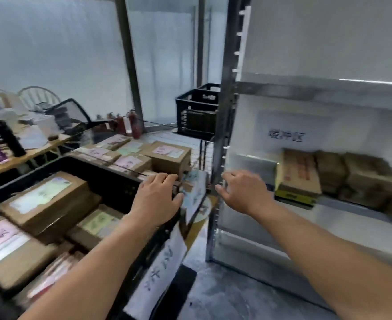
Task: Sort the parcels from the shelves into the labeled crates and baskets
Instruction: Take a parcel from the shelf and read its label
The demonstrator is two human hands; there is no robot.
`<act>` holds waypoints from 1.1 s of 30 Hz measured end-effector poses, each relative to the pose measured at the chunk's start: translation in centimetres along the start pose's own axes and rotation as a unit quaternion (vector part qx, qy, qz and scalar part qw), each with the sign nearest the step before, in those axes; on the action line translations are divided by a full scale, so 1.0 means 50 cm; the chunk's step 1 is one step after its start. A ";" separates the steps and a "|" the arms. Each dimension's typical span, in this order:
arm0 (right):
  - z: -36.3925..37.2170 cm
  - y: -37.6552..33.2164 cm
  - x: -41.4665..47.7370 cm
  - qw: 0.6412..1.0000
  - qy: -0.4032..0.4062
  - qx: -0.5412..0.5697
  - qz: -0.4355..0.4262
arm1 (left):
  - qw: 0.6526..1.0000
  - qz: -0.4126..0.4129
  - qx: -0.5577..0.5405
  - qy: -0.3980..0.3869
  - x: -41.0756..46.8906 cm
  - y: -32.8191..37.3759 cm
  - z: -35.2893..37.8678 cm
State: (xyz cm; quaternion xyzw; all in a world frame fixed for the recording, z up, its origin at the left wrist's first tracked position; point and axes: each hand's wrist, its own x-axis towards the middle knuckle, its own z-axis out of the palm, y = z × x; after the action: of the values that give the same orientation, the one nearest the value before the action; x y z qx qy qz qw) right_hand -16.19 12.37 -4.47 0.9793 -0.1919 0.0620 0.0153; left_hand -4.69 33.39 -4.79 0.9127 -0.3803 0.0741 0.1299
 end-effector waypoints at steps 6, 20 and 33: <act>-0.001 0.256 -0.119 0.993 -0.027 -0.009 0.114 | 0.993 0.080 -0.053 -0.061 0.084 0.257 0.075; 0.046 0.595 -0.224 0.979 -0.068 0.034 0.191 | 0.980 0.127 -0.078 -0.130 0.165 0.608 0.239; 0.139 0.645 -0.024 0.965 -0.100 0.138 0.198 | 0.978 0.092 -0.103 -0.157 0.361 0.596 0.320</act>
State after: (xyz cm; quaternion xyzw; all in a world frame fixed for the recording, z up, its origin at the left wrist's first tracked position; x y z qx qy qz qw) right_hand -28.65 -17.39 -11.32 0.9157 -0.3721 -0.0091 -0.1515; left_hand -12.75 -3.69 -10.48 0.8557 -0.4840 -0.0979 0.1545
